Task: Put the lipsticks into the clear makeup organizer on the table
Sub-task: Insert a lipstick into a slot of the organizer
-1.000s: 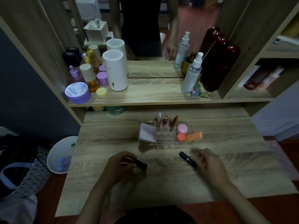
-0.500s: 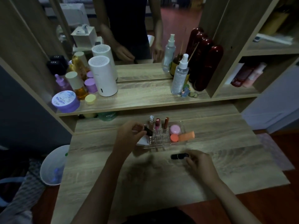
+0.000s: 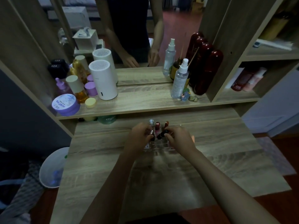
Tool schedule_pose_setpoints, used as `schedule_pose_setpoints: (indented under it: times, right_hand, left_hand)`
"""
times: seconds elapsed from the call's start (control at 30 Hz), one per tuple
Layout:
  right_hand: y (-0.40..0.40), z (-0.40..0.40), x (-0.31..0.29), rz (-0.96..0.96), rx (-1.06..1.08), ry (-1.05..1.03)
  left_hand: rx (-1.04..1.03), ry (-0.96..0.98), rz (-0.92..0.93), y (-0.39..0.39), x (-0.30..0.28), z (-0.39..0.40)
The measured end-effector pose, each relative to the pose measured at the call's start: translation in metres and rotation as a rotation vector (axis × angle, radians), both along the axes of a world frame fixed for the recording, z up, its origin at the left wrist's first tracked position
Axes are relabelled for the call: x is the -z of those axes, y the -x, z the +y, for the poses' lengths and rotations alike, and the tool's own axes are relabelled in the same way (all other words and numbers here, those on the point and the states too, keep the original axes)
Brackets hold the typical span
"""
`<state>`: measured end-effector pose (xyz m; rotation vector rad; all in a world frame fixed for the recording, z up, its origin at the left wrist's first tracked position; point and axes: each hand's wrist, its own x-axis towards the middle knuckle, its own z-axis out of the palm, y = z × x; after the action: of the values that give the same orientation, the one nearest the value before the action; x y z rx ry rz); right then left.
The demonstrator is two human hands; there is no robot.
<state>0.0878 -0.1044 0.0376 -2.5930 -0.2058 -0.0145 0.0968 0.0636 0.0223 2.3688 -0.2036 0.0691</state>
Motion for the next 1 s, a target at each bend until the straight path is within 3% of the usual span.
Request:
schedule_pose_setpoints:
  times: [0.27,0.57,0.87,1.0]
  right_hand:
    - [-0.015,0.012,0.010,0.091,-0.047,0.179]
    - [-0.025,0.019,0.016,0.159,-0.064,0.247]
    - [-0.020,0.015,0.008,0.117,-0.113,0.153]
    - [-0.020,0.005,-0.003,-0.010,-0.053,-0.017]
  left_hand:
    - [-0.006,-0.099,0.012,-0.001,0.010,-0.005]
    - [-0.016,-0.096,0.041,0.004,0.012,-0.007]
    - [-0.044,-0.129,0.031,0.006,0.011,-0.006]
    - [-0.110,-0.118,-0.132,-0.002,-0.002,-0.004]
